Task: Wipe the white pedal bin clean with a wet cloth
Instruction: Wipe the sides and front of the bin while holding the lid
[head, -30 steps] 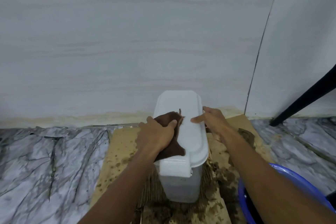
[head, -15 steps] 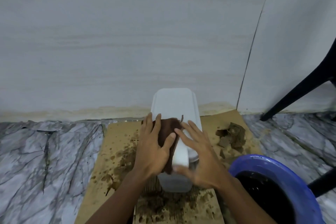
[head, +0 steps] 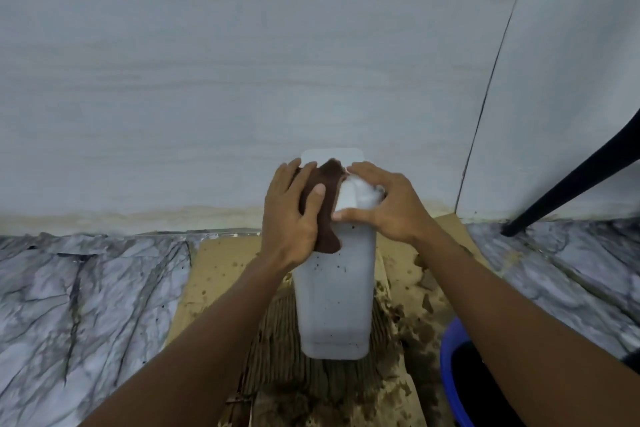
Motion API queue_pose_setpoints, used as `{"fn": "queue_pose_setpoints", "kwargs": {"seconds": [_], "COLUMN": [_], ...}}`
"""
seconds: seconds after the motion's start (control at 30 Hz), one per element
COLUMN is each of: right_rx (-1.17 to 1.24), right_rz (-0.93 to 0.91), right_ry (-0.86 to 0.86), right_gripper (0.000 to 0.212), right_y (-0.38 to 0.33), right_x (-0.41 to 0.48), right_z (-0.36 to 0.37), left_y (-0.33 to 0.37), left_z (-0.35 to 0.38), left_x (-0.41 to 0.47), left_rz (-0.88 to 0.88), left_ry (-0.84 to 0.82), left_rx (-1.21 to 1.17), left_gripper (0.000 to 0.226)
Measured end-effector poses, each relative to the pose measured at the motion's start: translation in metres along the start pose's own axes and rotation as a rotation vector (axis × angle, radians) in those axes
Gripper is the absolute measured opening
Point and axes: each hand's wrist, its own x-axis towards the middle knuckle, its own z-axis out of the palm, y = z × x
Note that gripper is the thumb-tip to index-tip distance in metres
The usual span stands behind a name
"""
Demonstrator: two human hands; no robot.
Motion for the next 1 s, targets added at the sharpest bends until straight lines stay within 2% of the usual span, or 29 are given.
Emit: {"fn": "queue_pose_setpoints", "kwargs": {"seconds": [0.07, 0.2, 0.37, 0.5, 0.7, 0.83, 1.0], "right_rx": [0.039, 0.063, 0.149, 0.217, 0.212, 0.217, 0.228], "right_rz": [0.008, 0.02, 0.008, 0.034, 0.038, 0.033, 0.065], "right_ry": [0.066, 0.116, 0.21, 0.265, 0.274, 0.246, 0.257], "right_gripper": [0.065, 0.056, 0.044, 0.043, 0.047, 0.049, 0.056], "right_y": [0.009, 0.025, 0.041, 0.049, 0.047, 0.046, 0.046], "right_x": [0.017, 0.047, 0.076, 0.09, 0.098, 0.098, 0.098], "right_z": [-0.003, -0.004, -0.001, 0.001, 0.013, 0.015, 0.01], "left_y": [-0.009, -0.037, -0.073, -0.085, -0.065, -0.049, -0.064], "left_z": [0.016, 0.049, 0.076, 0.084, 0.098, 0.108, 0.109], "left_x": [0.002, -0.002, -0.003, -0.011, 0.007, 0.015, -0.014], "left_rz": [0.039, 0.17, 0.296, 0.514, 0.521, 0.407, 0.51], "left_ry": [0.068, 0.156, 0.106, -0.016, 0.005, 0.044, -0.043], "left_rx": [-0.005, 0.051, 0.317, 0.577, 0.694, 0.629, 0.678], "left_gripper": [0.063, 0.075, 0.07, 0.066, 0.067, 0.064, 0.066]}}
